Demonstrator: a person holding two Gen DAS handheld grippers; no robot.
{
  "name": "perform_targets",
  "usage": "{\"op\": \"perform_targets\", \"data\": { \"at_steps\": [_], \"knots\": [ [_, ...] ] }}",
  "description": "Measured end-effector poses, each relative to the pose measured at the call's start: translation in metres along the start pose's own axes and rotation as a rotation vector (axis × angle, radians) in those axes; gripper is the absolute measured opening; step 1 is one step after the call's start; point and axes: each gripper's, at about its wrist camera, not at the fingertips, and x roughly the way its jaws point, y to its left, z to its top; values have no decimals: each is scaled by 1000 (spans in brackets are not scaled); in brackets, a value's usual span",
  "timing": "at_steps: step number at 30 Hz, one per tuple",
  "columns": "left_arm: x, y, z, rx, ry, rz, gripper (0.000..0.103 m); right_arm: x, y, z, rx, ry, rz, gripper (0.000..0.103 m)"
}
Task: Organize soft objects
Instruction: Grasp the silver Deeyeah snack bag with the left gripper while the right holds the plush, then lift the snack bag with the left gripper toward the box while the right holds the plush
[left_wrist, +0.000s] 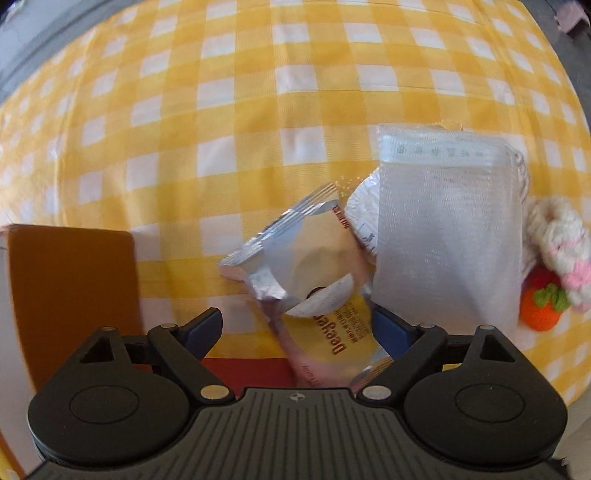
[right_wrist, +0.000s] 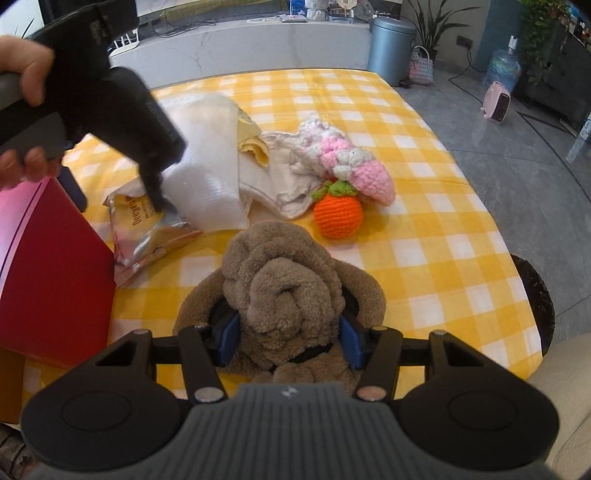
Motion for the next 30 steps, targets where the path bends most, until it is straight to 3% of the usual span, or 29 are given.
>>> {"op": "perform_targets", "data": {
  "at_steps": [5,13,14,17,21,30],
  "knots": [
    [13,20,4,-135,70,-159,103,-1,1,-1,-5,-2,0,56],
    [38,34,-1,-226,126,-148,103,-2,1,-1,-4,-7,-2,56],
    [38,35,-1,-228,116,-144,101,-2,1,-1,-3,-7,-3,56],
    [37,30,-4,-206,104,-104,80,-1,1,-1,-1,-6,-6,56],
    [34,27,-9,-183,92,-100,75,0,1,0,2,-4,-4,56],
    [3,34,-27,-135,46,-183,68,-3,-3,0,17,-22,19,56]
  ]
}}
